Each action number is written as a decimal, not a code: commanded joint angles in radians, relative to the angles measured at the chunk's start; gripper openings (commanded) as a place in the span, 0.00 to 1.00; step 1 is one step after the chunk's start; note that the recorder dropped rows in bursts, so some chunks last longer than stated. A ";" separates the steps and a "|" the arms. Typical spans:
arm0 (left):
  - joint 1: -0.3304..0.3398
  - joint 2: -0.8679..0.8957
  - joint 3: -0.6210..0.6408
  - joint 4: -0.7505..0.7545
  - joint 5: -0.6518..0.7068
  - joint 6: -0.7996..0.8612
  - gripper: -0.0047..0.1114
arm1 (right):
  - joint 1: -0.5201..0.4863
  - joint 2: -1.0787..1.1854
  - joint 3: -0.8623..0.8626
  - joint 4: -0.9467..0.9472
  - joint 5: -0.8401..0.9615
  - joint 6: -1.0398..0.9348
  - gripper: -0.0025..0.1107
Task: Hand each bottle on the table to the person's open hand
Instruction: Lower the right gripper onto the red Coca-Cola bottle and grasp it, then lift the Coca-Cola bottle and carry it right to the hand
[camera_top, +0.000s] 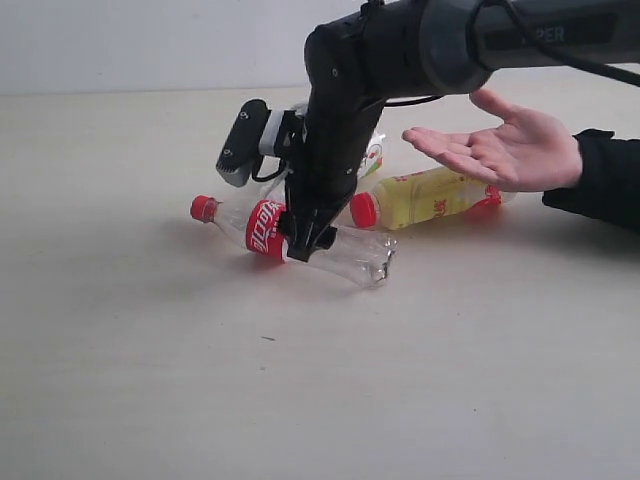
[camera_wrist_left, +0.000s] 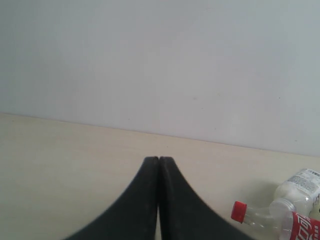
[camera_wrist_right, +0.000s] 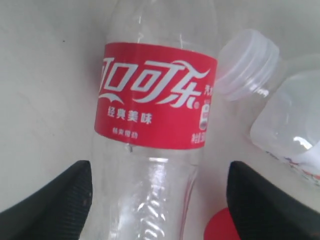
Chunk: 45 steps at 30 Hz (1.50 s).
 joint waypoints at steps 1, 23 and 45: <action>0.003 -0.005 0.000 0.001 -0.008 -0.007 0.06 | 0.001 0.022 -0.006 0.008 -0.048 -0.006 0.66; 0.003 -0.005 0.000 0.001 -0.008 -0.007 0.06 | 0.001 0.107 -0.006 0.026 -0.001 0.014 0.51; 0.003 -0.005 0.000 0.001 -0.008 -0.007 0.06 | 0.001 -0.334 -0.006 0.215 0.187 0.357 0.02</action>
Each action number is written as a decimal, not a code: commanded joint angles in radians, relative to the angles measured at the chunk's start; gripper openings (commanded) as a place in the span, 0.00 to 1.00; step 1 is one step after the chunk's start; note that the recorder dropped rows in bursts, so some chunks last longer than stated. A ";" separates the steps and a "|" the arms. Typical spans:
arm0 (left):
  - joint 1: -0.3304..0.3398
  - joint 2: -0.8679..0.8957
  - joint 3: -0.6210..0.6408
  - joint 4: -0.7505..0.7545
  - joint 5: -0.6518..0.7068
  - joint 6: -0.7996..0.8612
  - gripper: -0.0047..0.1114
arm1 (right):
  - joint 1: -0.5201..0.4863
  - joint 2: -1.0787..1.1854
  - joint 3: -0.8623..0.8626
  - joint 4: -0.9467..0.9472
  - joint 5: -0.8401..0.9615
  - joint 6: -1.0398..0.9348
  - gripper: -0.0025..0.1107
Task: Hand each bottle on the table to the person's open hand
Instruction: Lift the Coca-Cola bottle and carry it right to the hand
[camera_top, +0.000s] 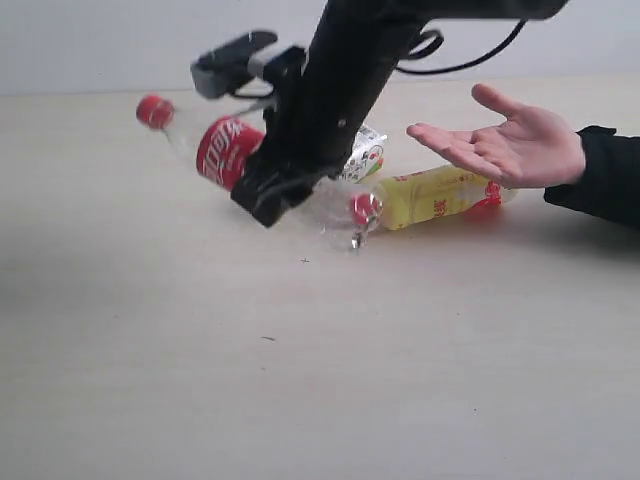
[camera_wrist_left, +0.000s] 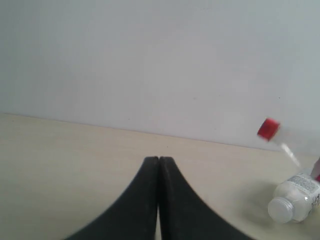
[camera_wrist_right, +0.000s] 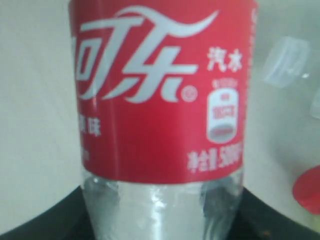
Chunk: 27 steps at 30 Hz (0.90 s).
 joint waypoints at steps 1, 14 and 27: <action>0.003 -0.005 0.000 0.001 -0.008 -0.007 0.06 | 0.001 -0.185 -0.004 -0.112 0.011 0.189 0.02; 0.003 -0.005 0.000 0.001 -0.008 -0.007 0.06 | -0.323 -0.305 -0.004 -0.354 0.115 0.424 0.02; 0.003 -0.005 0.000 0.001 -0.008 -0.007 0.06 | -0.432 0.007 -0.004 -0.300 0.077 0.408 0.02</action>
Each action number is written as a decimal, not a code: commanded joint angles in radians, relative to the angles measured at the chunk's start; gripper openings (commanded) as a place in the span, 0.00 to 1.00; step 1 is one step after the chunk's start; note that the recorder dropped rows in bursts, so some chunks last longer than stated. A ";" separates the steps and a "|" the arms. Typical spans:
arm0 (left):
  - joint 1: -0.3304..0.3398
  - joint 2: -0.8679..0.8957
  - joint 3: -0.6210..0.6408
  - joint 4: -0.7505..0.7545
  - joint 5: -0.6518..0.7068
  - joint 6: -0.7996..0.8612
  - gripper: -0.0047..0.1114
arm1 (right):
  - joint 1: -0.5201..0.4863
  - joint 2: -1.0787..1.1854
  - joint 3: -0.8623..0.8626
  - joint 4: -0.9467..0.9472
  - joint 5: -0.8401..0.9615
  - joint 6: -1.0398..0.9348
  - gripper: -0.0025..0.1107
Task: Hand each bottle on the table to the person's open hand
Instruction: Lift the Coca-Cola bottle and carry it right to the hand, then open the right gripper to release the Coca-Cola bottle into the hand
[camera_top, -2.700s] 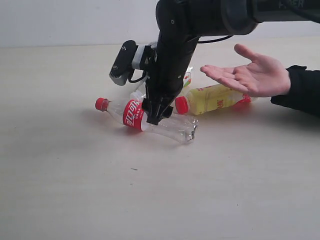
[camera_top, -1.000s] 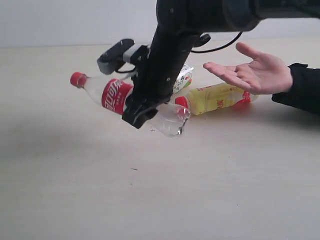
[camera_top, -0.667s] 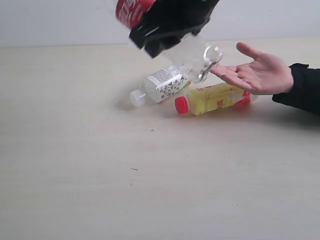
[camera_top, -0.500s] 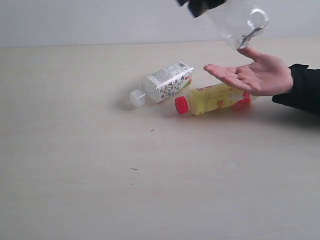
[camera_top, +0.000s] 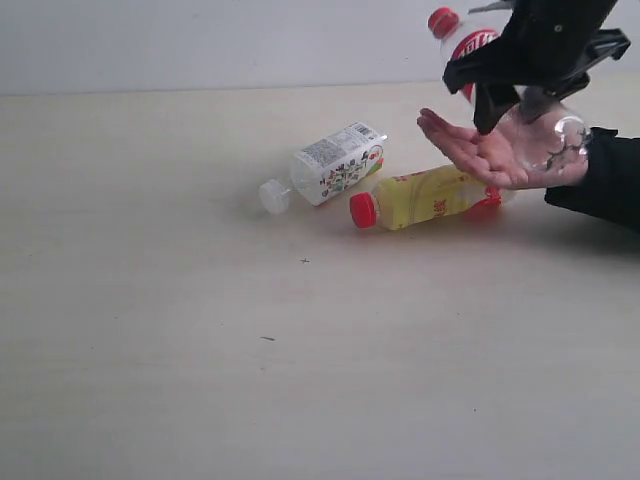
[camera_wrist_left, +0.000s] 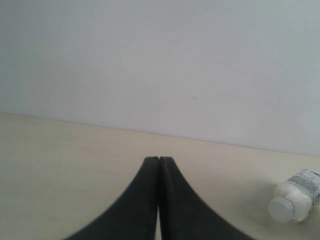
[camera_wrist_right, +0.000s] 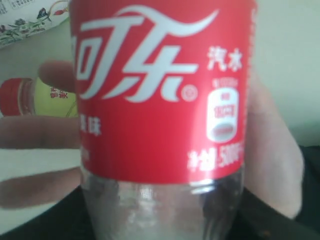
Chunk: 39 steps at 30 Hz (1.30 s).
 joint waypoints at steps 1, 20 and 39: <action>0.003 -0.005 0.000 0.001 -0.008 -0.007 0.06 | -0.003 0.078 -0.004 -0.009 -0.030 -0.002 0.02; 0.003 -0.005 0.000 0.001 -0.008 -0.007 0.06 | -0.001 0.116 -0.004 -0.018 -0.037 -0.019 0.66; 0.003 -0.005 0.000 0.001 -0.008 -0.007 0.06 | -0.001 -0.086 -0.004 -0.018 -0.074 -0.049 0.70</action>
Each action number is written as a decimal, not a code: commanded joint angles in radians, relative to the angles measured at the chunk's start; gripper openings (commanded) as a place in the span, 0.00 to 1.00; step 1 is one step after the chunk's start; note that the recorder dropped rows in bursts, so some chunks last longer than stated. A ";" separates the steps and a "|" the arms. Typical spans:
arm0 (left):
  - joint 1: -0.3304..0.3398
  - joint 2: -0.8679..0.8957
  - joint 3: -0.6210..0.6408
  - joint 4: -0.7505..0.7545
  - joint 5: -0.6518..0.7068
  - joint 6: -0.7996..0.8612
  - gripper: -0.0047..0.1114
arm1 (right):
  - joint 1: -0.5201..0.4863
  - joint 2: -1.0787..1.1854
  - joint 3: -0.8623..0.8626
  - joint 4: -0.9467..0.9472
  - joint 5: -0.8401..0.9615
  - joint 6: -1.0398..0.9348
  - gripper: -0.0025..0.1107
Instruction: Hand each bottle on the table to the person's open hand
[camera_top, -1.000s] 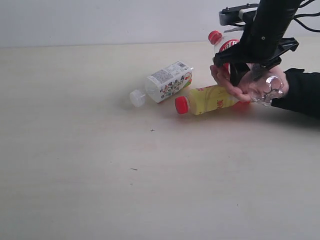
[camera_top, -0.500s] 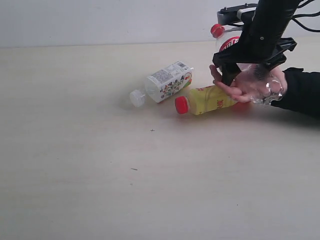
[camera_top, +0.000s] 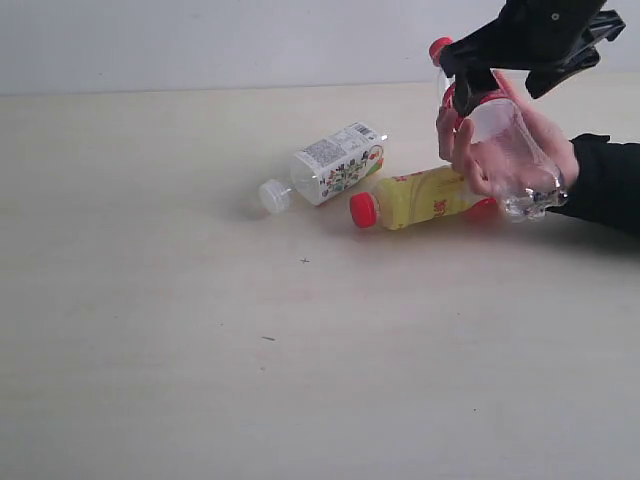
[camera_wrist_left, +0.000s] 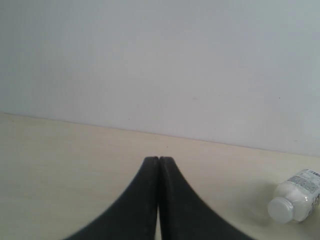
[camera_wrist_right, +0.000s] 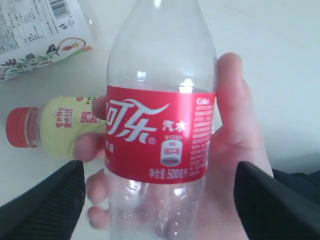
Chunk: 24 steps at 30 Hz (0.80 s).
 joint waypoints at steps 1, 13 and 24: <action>0.003 -0.005 0.000 0.001 -0.008 -0.007 0.06 | -0.003 -0.073 -0.004 -0.009 0.009 -0.039 0.69; 0.003 -0.005 0.000 0.001 -0.008 -0.007 0.06 | -0.003 -0.525 0.309 0.169 -0.096 -0.255 0.09; 0.003 -0.005 0.000 0.001 -0.008 -0.007 0.06 | -0.003 -1.247 0.943 0.522 -0.322 -0.510 0.02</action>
